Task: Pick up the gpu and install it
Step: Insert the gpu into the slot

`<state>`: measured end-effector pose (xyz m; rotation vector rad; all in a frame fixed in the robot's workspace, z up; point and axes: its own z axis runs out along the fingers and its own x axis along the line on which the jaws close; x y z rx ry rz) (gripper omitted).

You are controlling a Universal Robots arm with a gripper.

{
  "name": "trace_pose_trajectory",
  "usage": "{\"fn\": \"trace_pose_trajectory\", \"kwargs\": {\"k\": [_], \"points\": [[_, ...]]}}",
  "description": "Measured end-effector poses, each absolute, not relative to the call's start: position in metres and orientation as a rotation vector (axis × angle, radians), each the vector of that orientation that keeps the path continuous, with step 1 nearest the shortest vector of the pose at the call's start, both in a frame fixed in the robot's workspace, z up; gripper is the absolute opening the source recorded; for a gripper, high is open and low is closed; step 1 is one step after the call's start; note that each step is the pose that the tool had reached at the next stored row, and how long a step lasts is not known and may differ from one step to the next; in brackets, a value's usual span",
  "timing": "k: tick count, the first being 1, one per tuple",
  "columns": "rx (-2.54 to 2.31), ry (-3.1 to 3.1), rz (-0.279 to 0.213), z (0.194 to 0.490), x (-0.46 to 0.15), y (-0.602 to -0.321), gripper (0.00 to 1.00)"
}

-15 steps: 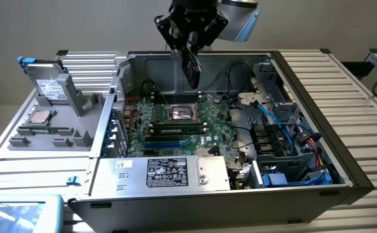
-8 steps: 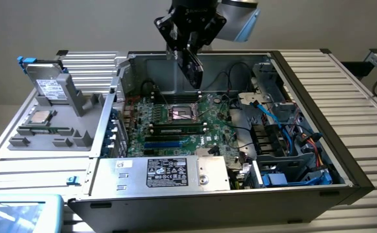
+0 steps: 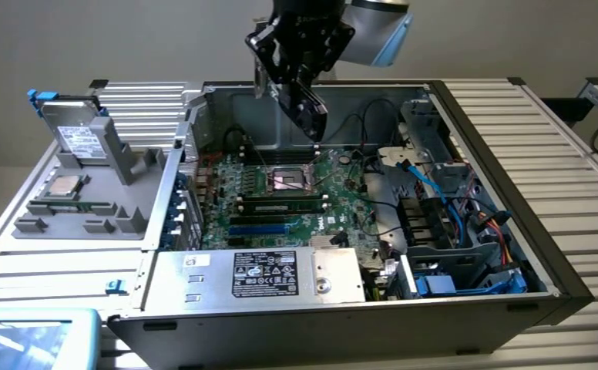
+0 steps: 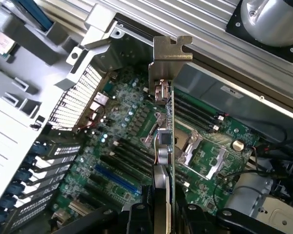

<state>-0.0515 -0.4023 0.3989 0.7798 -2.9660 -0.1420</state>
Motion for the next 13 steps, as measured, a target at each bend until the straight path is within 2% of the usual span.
{"fn": "trace_pose_trajectory", "kwargs": {"k": [13], "points": [[1.119,-2.845,-0.128,0.396,-0.0515,-0.4023,0.28]]}}
